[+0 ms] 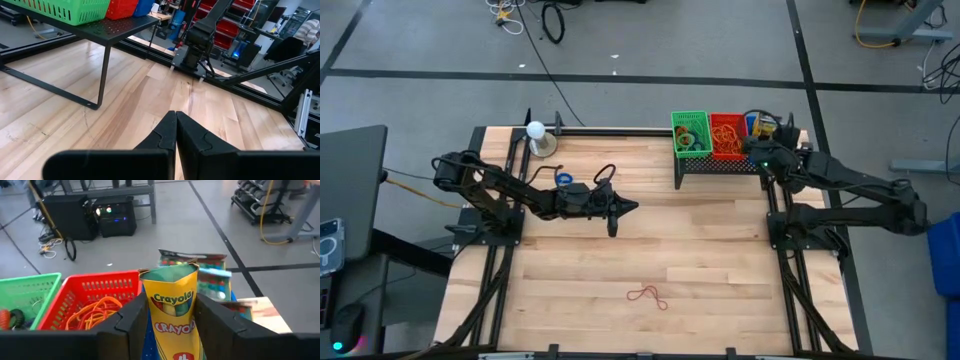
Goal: Pick & Place Office Desk Supplies
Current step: Put the small crayon box into the blue bin, then put the red rubber band into the red bin
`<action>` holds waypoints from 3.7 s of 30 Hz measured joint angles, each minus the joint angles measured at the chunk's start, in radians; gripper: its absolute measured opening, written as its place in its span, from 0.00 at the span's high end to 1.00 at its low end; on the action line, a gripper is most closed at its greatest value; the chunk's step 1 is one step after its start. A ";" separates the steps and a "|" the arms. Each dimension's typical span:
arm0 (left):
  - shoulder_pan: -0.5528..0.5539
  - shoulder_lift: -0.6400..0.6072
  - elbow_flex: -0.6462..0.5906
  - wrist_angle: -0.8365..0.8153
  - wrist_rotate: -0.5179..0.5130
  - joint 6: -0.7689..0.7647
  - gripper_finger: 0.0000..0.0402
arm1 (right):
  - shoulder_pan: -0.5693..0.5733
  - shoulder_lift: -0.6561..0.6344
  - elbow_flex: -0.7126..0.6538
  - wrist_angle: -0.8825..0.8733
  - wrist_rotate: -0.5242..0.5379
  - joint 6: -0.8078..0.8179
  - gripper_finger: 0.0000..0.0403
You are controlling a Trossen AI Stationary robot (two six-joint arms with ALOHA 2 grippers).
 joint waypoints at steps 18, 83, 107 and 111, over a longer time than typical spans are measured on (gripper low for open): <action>0.000 0.000 0.000 0.000 0.000 -0.003 0.98 | -0.035 0.000 -0.025 0.008 0.023 0.050 0.44; -0.029 -0.132 -0.002 -0.418 0.217 0.192 0.99 | 0.860 1.031 0.437 0.394 -0.855 -0.234 0.64; -0.199 0.026 -0.238 0.098 0.076 0.049 0.99 | 0.812 1.334 0.699 0.248 -0.923 -0.415 0.59; -0.203 0.024 -0.257 0.115 0.035 0.015 0.99 | 0.809 1.341 0.700 0.260 -0.926 -0.398 0.67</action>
